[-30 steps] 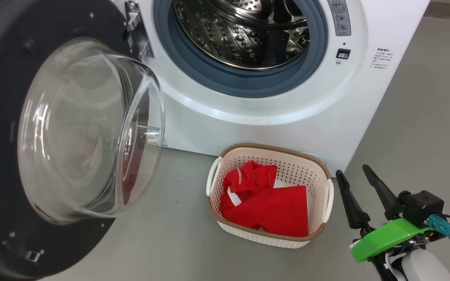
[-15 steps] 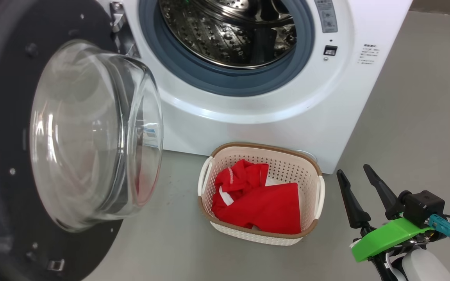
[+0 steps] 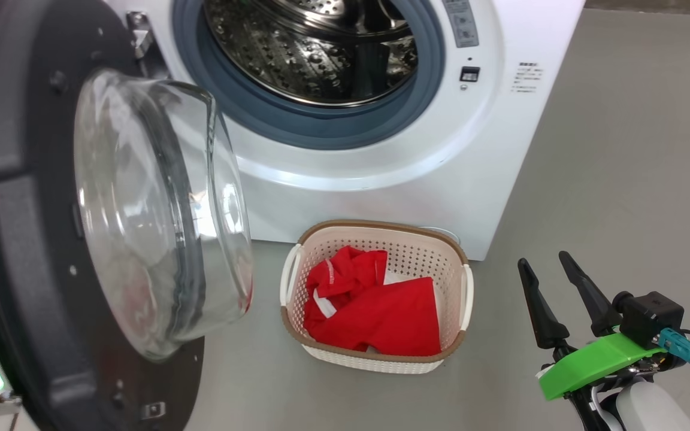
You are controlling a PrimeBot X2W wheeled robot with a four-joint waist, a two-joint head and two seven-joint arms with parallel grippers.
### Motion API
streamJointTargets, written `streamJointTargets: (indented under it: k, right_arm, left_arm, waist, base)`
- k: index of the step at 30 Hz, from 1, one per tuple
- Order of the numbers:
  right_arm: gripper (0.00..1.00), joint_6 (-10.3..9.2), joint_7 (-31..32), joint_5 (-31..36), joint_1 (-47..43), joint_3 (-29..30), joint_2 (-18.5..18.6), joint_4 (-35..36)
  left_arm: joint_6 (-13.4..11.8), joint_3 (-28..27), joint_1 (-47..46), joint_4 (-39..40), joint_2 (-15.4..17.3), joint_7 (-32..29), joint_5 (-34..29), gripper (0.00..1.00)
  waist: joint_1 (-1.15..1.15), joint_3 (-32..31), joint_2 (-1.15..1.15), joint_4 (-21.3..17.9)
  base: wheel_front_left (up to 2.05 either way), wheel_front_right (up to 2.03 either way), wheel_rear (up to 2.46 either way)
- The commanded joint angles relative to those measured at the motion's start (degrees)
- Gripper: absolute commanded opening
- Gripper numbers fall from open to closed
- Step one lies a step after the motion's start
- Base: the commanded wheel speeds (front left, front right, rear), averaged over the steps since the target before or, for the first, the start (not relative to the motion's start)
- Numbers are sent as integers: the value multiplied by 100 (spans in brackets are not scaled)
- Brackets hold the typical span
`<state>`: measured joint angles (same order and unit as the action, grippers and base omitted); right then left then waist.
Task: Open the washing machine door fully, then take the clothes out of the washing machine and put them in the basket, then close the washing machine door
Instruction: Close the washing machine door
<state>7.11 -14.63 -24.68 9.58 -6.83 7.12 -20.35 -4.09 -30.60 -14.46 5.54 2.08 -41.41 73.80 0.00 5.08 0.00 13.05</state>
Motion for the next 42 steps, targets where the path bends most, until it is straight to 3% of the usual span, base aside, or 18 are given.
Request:
streamJointTargets:
  k: [1, 25, 42]
  right_arm:
    - [100, 37, -37, 25, 148, -104, 11, 129]
    - [100, 37, -37, -22, 195, -159, 8, 108]
    - [100, 37, -37, 9, 122, -140, 5, 117]
  left_arm:
    - [-43, 10, 29, 313, 103, -5, 110, 0]
    - [-243, 1160, 226, 496, 80, 651, 694, 0]
    - [-172, 1306, 296, 345, 80, 793, 865, 0]
  waist:
    - [0, 7, 0, -85]
    - [0, 37, 0, -682]
    - [0, -47, 0, -776]
  base:
    - [0, 0, 0]
    - [0, 0, 0]
    - [0, 0, 0]
